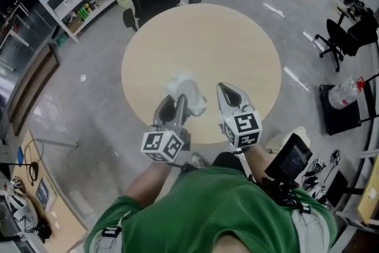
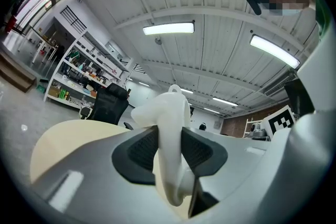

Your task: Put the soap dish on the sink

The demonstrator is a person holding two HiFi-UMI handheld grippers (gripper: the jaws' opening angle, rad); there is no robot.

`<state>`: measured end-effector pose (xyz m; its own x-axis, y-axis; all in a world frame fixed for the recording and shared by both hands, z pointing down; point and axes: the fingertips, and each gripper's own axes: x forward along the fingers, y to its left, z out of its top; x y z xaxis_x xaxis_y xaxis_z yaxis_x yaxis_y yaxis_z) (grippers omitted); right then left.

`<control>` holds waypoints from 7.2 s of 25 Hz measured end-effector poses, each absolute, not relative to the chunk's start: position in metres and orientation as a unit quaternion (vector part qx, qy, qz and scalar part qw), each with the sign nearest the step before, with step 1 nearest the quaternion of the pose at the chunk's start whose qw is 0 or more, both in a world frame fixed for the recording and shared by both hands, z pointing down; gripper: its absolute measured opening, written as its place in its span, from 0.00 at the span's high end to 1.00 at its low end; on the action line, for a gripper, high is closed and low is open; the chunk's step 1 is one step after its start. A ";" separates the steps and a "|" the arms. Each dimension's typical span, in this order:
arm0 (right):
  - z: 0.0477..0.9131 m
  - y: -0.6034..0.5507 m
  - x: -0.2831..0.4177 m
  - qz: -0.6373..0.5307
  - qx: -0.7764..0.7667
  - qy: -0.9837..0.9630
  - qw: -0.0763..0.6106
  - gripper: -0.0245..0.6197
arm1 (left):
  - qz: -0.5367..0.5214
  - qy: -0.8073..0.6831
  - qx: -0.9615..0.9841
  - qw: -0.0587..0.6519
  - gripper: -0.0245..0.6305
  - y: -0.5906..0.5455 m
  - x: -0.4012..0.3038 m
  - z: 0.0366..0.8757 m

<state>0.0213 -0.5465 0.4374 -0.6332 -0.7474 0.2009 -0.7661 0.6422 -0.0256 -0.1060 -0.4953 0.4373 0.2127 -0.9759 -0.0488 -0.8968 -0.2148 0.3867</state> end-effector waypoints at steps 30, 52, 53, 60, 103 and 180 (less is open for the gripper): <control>0.552 -0.715 0.048 0.138 0.390 -0.894 0.173 0.96 | -0.048 -0.652 0.712 0.257 0.75 -0.652 -0.090 0.559; 0.670 -0.764 0.058 0.210 0.350 -0.879 0.245 0.96 | 0.017 -0.655 0.651 0.384 0.75 -0.710 -0.081 0.685; 0.673 -0.765 0.059 0.213 0.349 -0.879 0.247 0.96 | 0.018 -0.653 0.648 0.392 0.75 -0.711 -0.081 0.689; 0.687 -0.767 0.058 0.226 0.342 -0.877 0.250 0.96 | 0.037 -0.650 0.628 0.427 0.75 -0.712 -0.081 0.712; 0.647 -0.747 0.043 0.192 0.319 -0.899 0.232 0.96 | 0.055 -0.721 0.627 0.289 0.94 -0.671 -0.111 0.650; 0.410 -0.536 0.121 0.003 0.391 -0.916 0.091 0.96 | -0.063 -0.680 0.729 0.046 0.95 -0.491 -0.001 0.420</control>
<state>0.1208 -0.5356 0.4098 -0.6780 -0.7154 0.1690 -0.7164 0.6945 0.0660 -0.0006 -0.4915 0.4199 0.0672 -0.9973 -0.0288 -0.9856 -0.0708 0.1536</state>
